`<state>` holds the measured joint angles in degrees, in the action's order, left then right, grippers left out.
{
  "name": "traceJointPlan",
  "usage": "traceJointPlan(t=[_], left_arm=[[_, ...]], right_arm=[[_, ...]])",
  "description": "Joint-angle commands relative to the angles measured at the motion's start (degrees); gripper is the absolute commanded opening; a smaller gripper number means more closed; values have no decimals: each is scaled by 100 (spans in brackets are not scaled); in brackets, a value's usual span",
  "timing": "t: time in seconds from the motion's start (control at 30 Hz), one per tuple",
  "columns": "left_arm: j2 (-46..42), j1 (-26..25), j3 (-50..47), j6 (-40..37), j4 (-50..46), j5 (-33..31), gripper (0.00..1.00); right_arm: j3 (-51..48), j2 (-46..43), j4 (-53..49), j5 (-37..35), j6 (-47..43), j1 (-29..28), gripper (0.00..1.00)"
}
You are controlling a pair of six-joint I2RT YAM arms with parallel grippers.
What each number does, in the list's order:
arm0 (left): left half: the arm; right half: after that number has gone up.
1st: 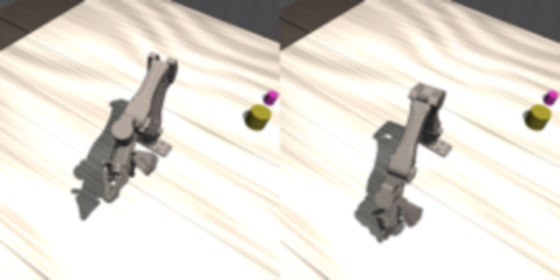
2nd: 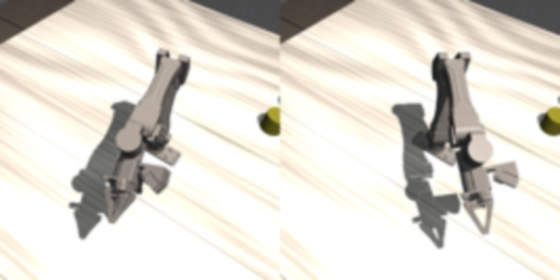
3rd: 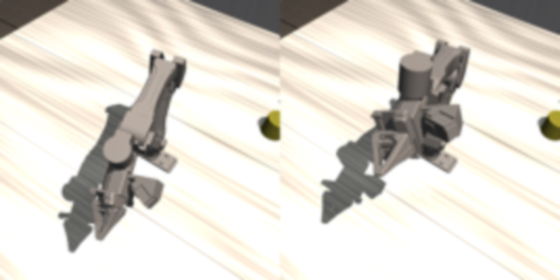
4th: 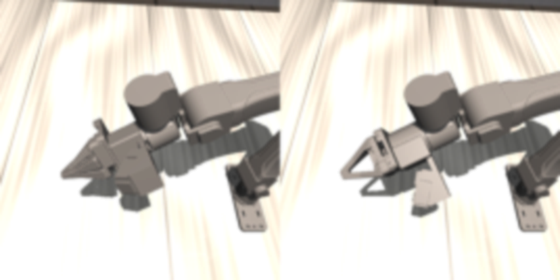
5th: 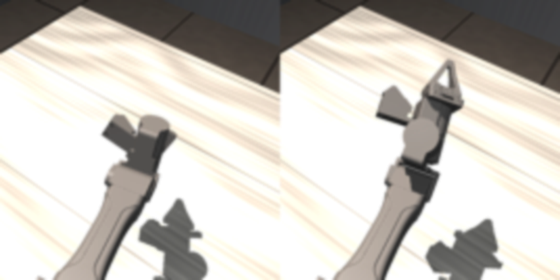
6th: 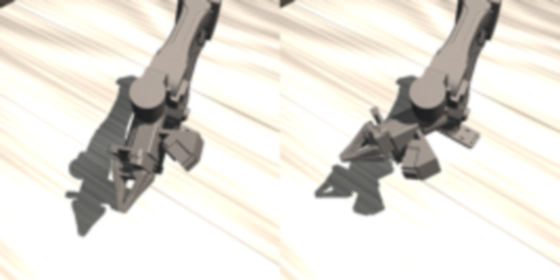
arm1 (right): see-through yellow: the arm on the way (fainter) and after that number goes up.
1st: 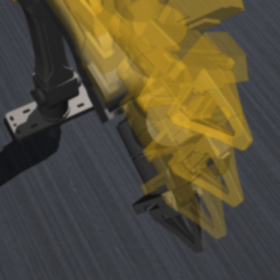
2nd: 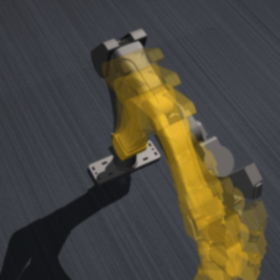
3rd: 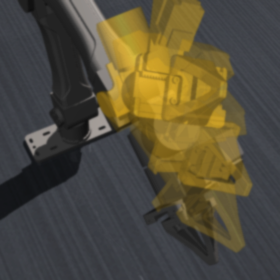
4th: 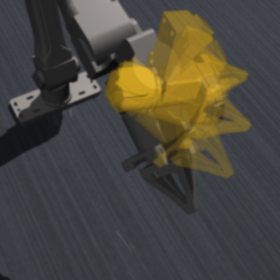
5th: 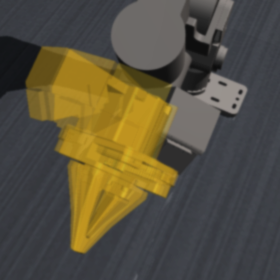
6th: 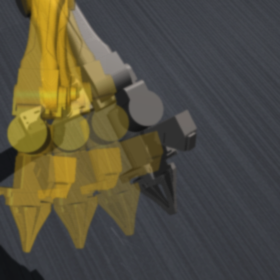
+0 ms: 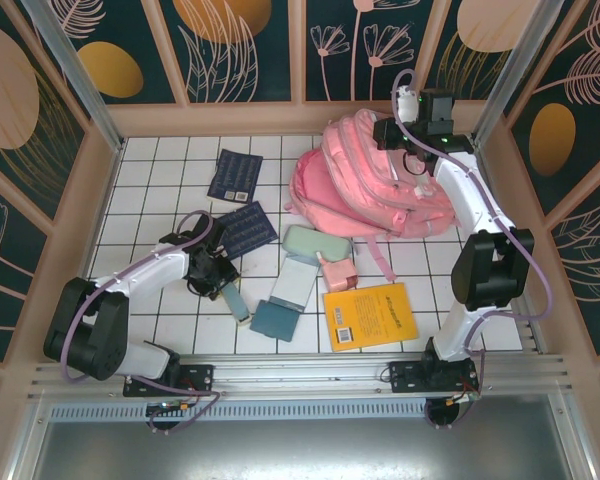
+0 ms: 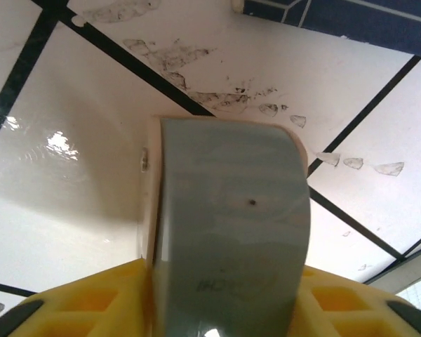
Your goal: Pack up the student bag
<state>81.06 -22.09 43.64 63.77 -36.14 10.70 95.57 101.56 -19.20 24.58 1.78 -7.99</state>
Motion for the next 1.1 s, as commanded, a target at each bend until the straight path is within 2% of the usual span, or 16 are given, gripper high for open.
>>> traceJointPlan(t=[0.0,0.07,0.1,0.23,0.4,0.47,0.6,0.73,0.83,0.93,1.07], left_arm=[[12,-24,-76,62,135,138,24],[11,-24,-59,17,90,105,11],[-1,-24,-6,-15,22,38,9],[-125,-15,590,-276,-410,-380,7],[-411,-6,1851,-778,-337,-613,7],[-500,-10,2219,-987,224,-345,8],[-367,-6,2527,-1027,1652,504,7],[363,-11,2740,-689,3395,1551,2],[1042,-46,2950,-248,4655,2102,0],[1674,-187,3404,-27,5477,2321,0],[2641,-462,4055,381,6110,2449,0]], right_arm=[[32,-422,541,330,-130,-45,0],[23,-453,549,430,-143,-55,0],[21,-471,558,465,-157,-49,0],[-7,-622,625,699,-251,-47,0],[17,-780,873,1820,-214,76,0],[96,-745,892,2285,-181,144,0],[23,-792,1026,2751,-88,264,0],[-184,-877,1461,3002,305,413,0],[-188,-829,1675,3126,611,485,0],[-182,-768,1904,3245,919,512,0],[-144,-650,2064,3118,1272,521,0]])
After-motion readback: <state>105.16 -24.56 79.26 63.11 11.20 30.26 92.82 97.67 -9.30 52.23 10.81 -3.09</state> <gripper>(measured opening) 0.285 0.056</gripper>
